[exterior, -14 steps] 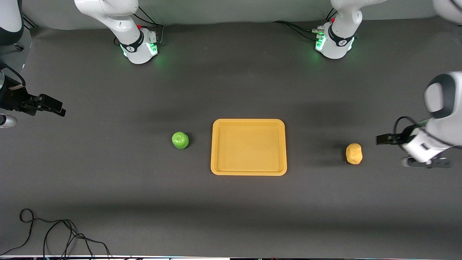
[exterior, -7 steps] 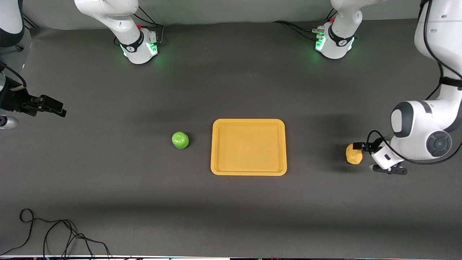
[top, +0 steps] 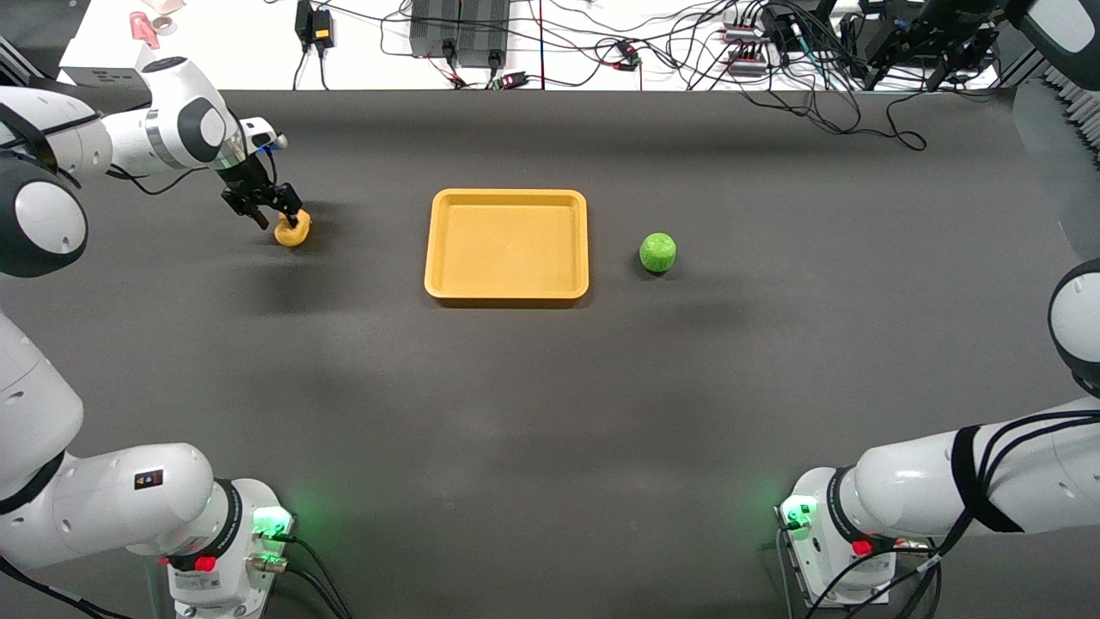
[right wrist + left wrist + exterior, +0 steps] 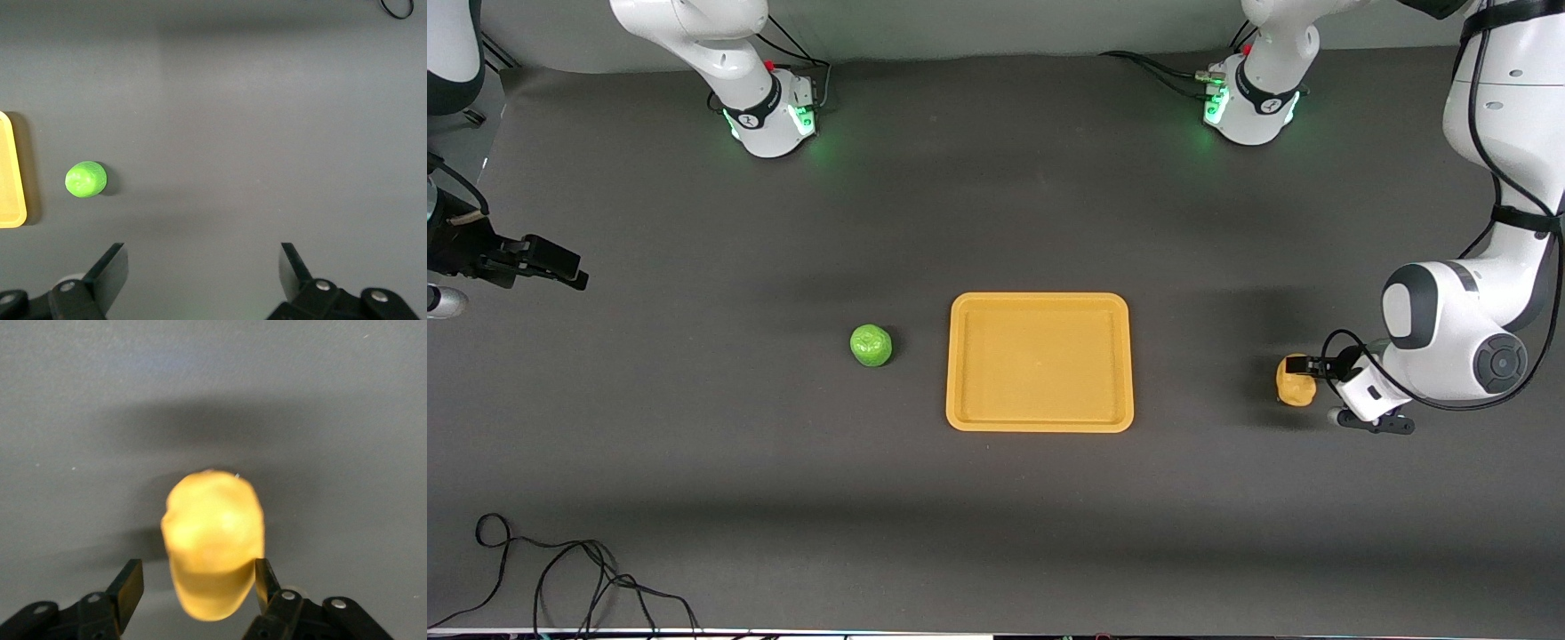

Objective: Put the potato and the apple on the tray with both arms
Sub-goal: 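Carry the potato with the left gripper over the yellow tray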

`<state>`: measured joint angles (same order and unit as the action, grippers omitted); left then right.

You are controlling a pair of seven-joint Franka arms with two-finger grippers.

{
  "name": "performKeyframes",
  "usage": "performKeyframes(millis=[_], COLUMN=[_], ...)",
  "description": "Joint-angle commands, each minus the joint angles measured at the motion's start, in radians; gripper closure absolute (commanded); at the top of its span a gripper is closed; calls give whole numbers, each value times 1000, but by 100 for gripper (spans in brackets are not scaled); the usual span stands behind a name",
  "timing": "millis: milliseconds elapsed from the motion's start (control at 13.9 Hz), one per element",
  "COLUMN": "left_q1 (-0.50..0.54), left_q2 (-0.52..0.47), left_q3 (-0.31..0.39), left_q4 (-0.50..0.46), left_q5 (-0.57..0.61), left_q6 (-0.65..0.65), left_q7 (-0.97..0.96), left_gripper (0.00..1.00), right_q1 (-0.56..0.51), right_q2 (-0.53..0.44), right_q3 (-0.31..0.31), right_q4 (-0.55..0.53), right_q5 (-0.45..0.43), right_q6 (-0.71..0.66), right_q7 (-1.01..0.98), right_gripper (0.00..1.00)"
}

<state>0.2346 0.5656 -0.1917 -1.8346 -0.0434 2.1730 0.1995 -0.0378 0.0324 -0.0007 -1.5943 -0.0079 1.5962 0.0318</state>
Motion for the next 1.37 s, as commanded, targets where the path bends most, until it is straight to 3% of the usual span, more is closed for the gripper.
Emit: performKeyframes(millis=[0, 144, 289, 433, 577, 722, 1082, 1299], left_q1=[-6, -8, -8, -14, -29, -43, -52, -191], left_q2=[22, 46, 51, 42, -21, -84, -72, -38], left_q3=[5, 6, 5, 5, 0, -55, -309, -325], left_q4=[21, 26, 24, 25, 31, 52, 121, 132], left_q5=[-18, -19, -19, -21, -21, -21, -19, -7], left_q6=[17, 42, 53, 42, 5, -57, -52, -36], left_q7=[15, 15, 15, -12, -64, -180, -429, -558], left_gripper=[18, 22, 33, 91, 97, 97, 95, 96], right_q1=[7, 12, 12, 10, 12, 10, 16, 89], right_q2=[17, 17, 24, 27, 27, 27, 21, 17], right_q3=[-2, -1, -1, -1, -1, -1, 5, 7], right_q4=[30, 30, 28, 30, 30, 30, 16, 11], right_q5=[3, 2, 3, 3, 3, 3, 3, 5], right_q6=[-5, -4, -4, -4, -4, -4, -5, -9], right_q7=[8, 8, 8, 7, 7, 7, 3, 11], right_gripper=[0, 0, 0, 0, 0, 0, 0, 0])
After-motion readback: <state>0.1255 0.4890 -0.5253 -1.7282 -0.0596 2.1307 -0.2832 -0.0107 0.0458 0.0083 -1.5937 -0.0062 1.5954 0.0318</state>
